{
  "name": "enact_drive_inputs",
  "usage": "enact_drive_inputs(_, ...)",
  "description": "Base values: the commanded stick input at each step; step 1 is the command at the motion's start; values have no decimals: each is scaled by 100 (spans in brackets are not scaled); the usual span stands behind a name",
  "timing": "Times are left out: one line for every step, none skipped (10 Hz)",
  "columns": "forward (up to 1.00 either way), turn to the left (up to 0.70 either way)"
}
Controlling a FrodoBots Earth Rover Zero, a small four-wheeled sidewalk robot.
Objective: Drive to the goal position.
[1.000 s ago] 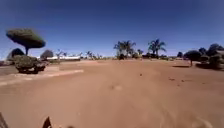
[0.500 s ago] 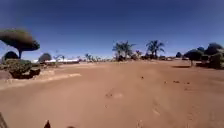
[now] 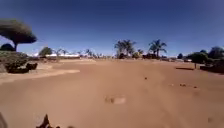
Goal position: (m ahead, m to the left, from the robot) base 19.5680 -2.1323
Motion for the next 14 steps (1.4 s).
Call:
enact_drive_inputs(70, 0)
enact_drive_inputs(70, 0)
enact_drive_inputs(70, 0)
enact_drive_inputs(70, 0)
enact_drive_inputs(70, 0)
enact_drive_inputs(70, 0)
enact_drive_inputs(70, 0)
enact_drive_inputs(70, 0)
enact_drive_inputs(70, 0)
enact_drive_inputs(70, 0)
enact_drive_inputs(70, 0)
enact_drive_inputs(70, 0)
enact_drive_inputs(70, 0)
enact_drive_inputs(70, 0)
